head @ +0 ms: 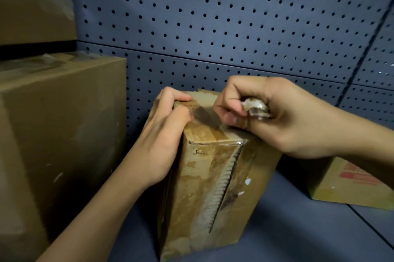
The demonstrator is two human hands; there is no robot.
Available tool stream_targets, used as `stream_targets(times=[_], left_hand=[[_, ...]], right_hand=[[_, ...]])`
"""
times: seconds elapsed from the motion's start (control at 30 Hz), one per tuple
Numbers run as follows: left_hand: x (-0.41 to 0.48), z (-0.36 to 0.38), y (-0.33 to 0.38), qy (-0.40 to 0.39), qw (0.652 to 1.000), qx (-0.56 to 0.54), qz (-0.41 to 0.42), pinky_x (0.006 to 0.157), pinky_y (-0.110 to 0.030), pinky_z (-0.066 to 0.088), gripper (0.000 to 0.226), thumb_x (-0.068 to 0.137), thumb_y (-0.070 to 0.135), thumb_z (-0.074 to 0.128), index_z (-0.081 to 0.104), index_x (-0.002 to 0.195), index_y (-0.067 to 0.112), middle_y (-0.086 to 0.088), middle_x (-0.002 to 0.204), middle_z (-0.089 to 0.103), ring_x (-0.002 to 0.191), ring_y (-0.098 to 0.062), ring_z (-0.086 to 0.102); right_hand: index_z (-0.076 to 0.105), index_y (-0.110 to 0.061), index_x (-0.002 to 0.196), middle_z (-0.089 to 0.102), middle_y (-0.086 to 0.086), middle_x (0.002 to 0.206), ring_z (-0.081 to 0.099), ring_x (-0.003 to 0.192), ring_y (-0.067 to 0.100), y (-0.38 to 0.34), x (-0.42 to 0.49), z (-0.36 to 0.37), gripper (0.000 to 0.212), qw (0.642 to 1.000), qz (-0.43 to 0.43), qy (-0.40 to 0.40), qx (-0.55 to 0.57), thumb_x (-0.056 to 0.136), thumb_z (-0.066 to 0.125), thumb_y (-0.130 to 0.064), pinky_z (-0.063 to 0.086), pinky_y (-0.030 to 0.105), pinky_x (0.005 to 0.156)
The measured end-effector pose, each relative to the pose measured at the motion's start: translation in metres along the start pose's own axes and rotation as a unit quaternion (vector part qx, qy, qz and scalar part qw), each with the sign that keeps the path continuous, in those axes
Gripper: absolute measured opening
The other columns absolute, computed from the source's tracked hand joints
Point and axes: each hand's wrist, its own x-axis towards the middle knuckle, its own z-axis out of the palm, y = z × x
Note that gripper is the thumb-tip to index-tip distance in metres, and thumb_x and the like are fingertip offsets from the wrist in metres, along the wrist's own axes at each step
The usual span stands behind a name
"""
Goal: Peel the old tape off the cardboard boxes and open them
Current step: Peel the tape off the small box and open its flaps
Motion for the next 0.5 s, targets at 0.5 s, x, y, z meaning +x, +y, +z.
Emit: stream_targets(times=[0.5], left_hand=[[0.014, -0.002, -0.001, 0.018, 0.999, 0.025, -0.028, 0.107, -0.049, 0.038, 0.032, 0.065, 0.023, 0.047, 0.064, 0.077, 0.048, 0.015, 0.106, 0.060, 0.110, -0.006, 0.055]], right_hand=[[0.049, -0.014, 0.085, 0.071, 0.000, 0.111, 0.065, 0.109, 0.006, -0.005, -0.013, -0.005, 0.021, 0.998, 0.021, -0.005, 0.059, 0.092, 0.066, -0.004, 0.050, 0.017, 0.089]])
